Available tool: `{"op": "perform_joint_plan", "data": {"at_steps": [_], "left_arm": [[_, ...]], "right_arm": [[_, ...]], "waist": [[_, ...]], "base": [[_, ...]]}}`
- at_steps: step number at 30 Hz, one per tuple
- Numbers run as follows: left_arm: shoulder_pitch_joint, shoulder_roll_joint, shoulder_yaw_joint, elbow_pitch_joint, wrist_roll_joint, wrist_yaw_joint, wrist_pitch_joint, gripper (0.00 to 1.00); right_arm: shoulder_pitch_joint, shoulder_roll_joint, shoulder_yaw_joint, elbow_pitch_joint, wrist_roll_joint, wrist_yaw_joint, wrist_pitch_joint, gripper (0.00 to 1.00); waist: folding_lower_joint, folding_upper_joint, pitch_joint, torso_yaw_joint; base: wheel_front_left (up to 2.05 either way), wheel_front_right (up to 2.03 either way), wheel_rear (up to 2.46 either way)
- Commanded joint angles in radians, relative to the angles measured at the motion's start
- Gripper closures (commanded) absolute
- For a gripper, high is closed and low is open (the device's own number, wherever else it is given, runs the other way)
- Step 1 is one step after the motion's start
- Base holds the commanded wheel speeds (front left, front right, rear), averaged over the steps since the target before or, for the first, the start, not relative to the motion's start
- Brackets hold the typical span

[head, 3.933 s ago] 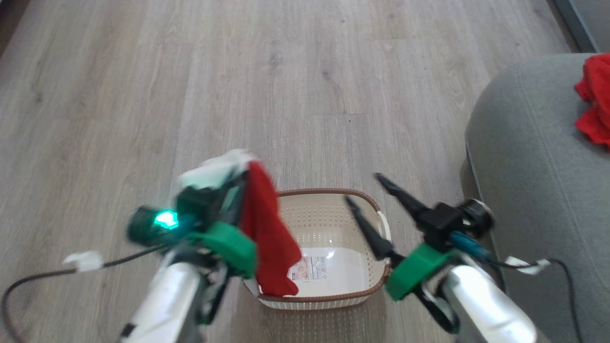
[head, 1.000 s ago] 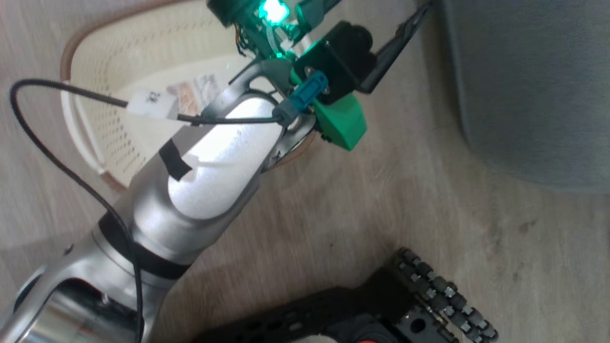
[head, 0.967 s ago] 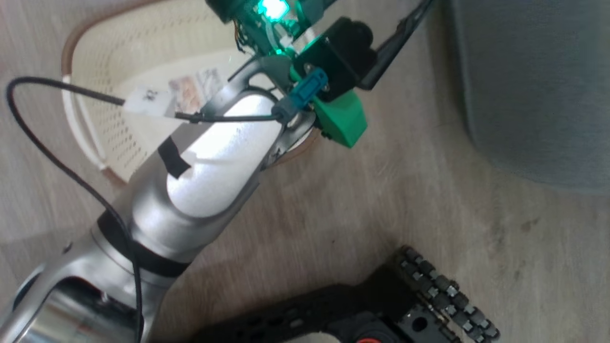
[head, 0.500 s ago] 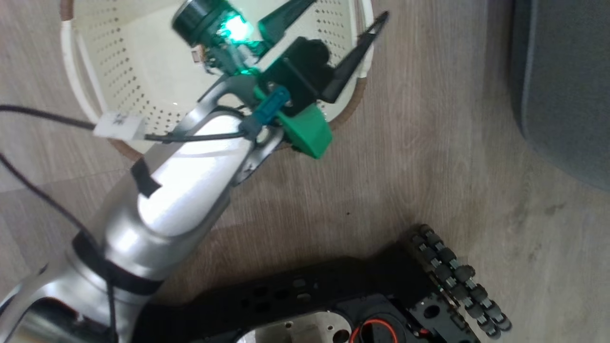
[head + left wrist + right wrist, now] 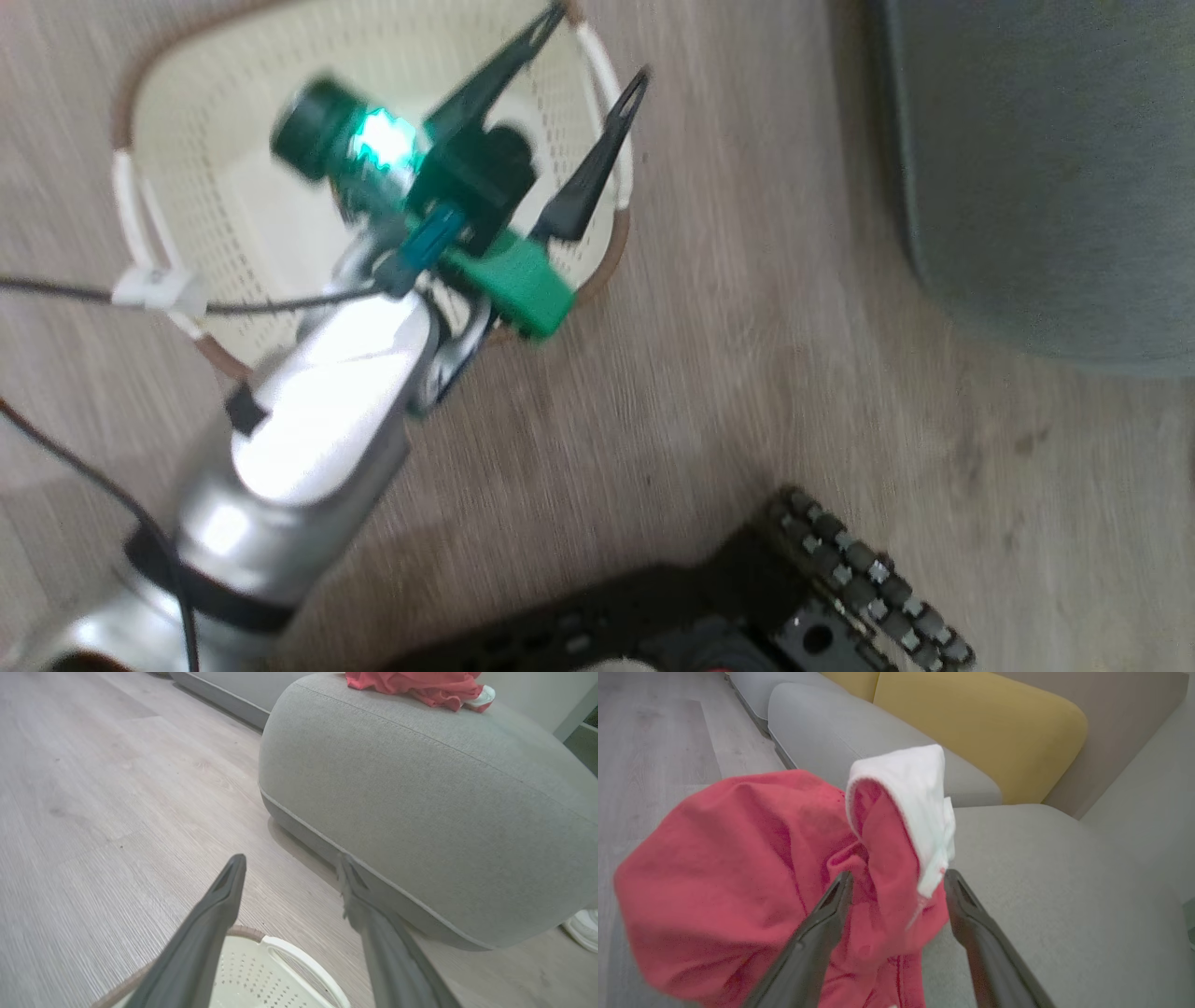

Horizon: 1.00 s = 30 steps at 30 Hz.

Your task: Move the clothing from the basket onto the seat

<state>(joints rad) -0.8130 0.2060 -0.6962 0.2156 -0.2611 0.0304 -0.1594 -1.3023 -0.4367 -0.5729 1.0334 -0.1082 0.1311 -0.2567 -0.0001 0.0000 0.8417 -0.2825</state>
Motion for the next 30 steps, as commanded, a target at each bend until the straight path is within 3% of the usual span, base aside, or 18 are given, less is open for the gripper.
{"op": "perform_joint_plan", "data": {"at_steps": [1, 7, 13, 17, 23, 30], "left_arm": [[0.069, -0.005, 0.031, -0.009, -0.027, 0.011, -0.025, 0.00], [0.201, -0.014, 0.078, 0.054, -0.104, 0.041, -0.074, 0.00], [0.343, -0.028, 0.160, 0.101, -0.170, 0.080, -0.099, 0.00], [0.439, -0.026, 0.257, 0.107, -0.184, 0.097, -0.102, 0.00], [0.548, -0.023, 0.390, 0.138, -0.155, 0.086, -0.102, 0.00], [0.623, -0.047, 0.521, 0.160, -0.113, 0.052, -0.102, 0.00]], "right_arm": [[0.103, -0.006, 0.045, -0.055, 0.039, 0.000, -0.005, 0.00], [0.369, 0.078, 0.205, -0.229, 0.207, 0.000, -0.005, 0.00], [0.722, 0.163, 0.344, -0.453, 0.298, 0.000, -0.005, 0.00], [0.890, 0.248, 0.438, -0.574, 0.292, 0.000, -0.005, 0.00], [1.045, 0.322, 0.574, -0.627, 0.250, 0.000, -0.005, 0.00], [1.158, 0.370, 0.581, -0.664, 0.201, 0.000, -0.005, 0.00]], "waist": [[0.0001, 0.0000, -0.156, -0.010], [0.0001, 0.0000, -0.348, 0.021], [0.0001, 0.0000, -0.524, 0.107], [0.0001, 0.0000, -0.608, 0.156], [0.0001, 0.0000, -0.705, 0.222], [0.0001, 0.0000, -0.791, 0.262]], "base": [[0.00, 0.00, 0.00], [0.00, 0.00, 0.00], [0.00, 0.00, 0.00], [0.00, 0.00, 0.00], [0.00, 0.00, 0.00], [0.00, 0.00, 0.00]]}}
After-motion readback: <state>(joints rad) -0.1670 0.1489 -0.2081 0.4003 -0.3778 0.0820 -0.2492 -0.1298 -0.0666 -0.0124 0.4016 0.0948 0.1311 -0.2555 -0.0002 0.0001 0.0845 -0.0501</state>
